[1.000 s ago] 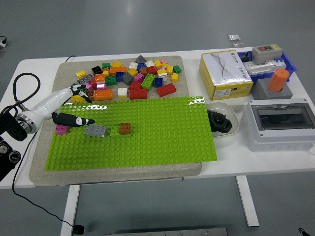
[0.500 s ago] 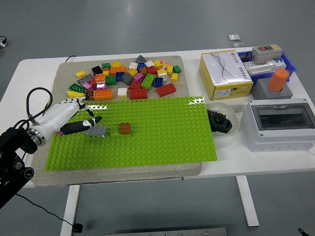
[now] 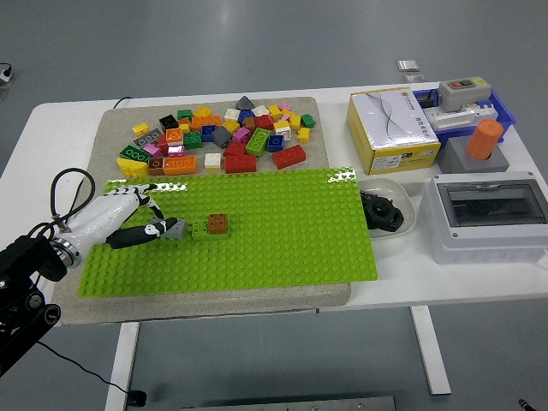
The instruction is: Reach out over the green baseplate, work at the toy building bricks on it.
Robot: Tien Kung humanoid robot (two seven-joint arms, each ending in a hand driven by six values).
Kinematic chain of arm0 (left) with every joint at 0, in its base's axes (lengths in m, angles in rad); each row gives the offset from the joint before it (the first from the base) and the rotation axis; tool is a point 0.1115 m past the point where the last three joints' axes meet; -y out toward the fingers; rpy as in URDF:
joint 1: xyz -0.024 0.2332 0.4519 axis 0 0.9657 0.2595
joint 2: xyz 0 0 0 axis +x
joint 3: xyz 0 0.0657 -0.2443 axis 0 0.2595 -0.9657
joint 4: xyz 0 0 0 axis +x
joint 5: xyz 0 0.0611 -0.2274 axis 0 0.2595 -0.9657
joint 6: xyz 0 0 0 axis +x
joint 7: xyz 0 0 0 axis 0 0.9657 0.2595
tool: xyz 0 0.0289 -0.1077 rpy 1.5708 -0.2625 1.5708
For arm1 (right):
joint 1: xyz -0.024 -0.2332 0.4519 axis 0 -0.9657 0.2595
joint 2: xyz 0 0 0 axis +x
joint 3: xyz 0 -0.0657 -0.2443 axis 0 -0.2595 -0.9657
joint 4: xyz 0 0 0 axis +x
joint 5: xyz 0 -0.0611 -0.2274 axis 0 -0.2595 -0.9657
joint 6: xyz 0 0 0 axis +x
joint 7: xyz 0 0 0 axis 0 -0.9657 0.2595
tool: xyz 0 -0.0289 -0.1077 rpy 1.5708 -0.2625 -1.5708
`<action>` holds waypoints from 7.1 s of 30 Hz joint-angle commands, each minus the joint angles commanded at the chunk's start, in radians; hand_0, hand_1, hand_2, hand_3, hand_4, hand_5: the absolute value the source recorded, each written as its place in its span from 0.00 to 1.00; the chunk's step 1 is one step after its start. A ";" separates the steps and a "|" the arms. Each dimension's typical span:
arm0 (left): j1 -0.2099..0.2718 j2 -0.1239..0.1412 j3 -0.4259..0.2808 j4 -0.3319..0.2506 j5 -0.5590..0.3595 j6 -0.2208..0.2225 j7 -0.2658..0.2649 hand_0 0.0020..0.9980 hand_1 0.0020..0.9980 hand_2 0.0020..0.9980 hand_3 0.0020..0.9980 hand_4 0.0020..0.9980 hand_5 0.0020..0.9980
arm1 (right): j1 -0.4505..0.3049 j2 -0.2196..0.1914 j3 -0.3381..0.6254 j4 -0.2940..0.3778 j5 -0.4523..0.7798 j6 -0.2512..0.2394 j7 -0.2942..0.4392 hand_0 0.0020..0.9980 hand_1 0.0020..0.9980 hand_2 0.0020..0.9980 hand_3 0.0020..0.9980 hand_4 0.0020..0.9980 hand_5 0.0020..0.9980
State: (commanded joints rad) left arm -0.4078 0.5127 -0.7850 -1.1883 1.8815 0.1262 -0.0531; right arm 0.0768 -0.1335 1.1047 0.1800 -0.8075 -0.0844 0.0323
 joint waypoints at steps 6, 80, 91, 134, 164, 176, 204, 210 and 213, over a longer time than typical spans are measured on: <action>0.009 -0.008 0.001 0.017 0.007 0.002 0.000 1.00 1.00 1.00 0.60 0.79 1.00 | -0.002 0.003 0.001 0.000 0.000 0.001 0.000 0.71 0.59 0.70 0.68 0.75 0.73; 0.051 -0.086 -0.117 -0.066 -0.021 -0.046 0.154 1.00 1.00 1.00 0.59 0.81 1.00 | -0.003 0.000 0.012 0.000 0.013 0.007 0.015 0.71 0.59 0.70 0.68 0.76 0.73; 0.049 -0.060 -0.075 -0.070 -0.027 -0.024 0.111 1.00 1.00 1.00 0.59 0.81 1.00 | -0.005 -0.001 0.009 0.000 0.014 0.007 0.015 0.72 0.59 0.70 0.68 0.77 0.73; 0.084 -0.104 -0.085 -0.027 0.025 0.014 0.076 1.00 1.00 1.00 0.59 0.80 1.00 | -0.004 0.003 -0.010 0.000 0.034 0.009 0.025 0.72 0.59 0.70 0.68 0.78 0.74; 0.057 -0.160 -0.093 0.062 0.056 0.015 0.075 1.00 1.00 1.00 0.60 0.80 1.00 | -0.001 0.004 -0.020 0.003 0.037 0.011 0.027 0.72 0.59 0.70 0.68 0.79 0.74; 0.070 -0.165 -0.105 0.078 0.057 0.018 0.072 1.00 1.00 1.00 0.60 0.80 1.00 | -0.006 0.007 -0.016 0.005 0.036 0.012 0.028 0.72 0.59 0.70 0.68 0.79 0.74; 0.196 -0.140 -0.335 -0.176 -0.015 0.021 0.056 1.00 0.99 0.98 0.61 0.83 1.00 | -0.007 0.016 -0.037 0.005 0.048 0.011 0.024 0.72 0.59 0.70 0.68 0.79 0.75; 0.311 -0.194 -0.494 -0.298 0.007 0.021 0.049 1.00 0.98 0.96 0.61 0.90 0.99 | -0.011 0.021 -0.002 0.000 0.007 0.014 0.000 0.72 0.59 0.70 0.68 0.79 0.75; 0.345 -0.190 -0.558 -0.345 0.012 0.015 0.038 1.00 0.98 0.96 0.61 0.90 0.99 | -0.014 0.023 0.052 0.000 -0.049 0.013 -0.024 0.72 0.59 0.70 0.68 0.79 0.75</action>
State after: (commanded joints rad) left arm -0.0623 0.3227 -1.3430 -1.5334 1.8940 0.1416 -0.0153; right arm 0.0625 -0.1105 1.1570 0.1802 -0.8563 -0.0718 0.0085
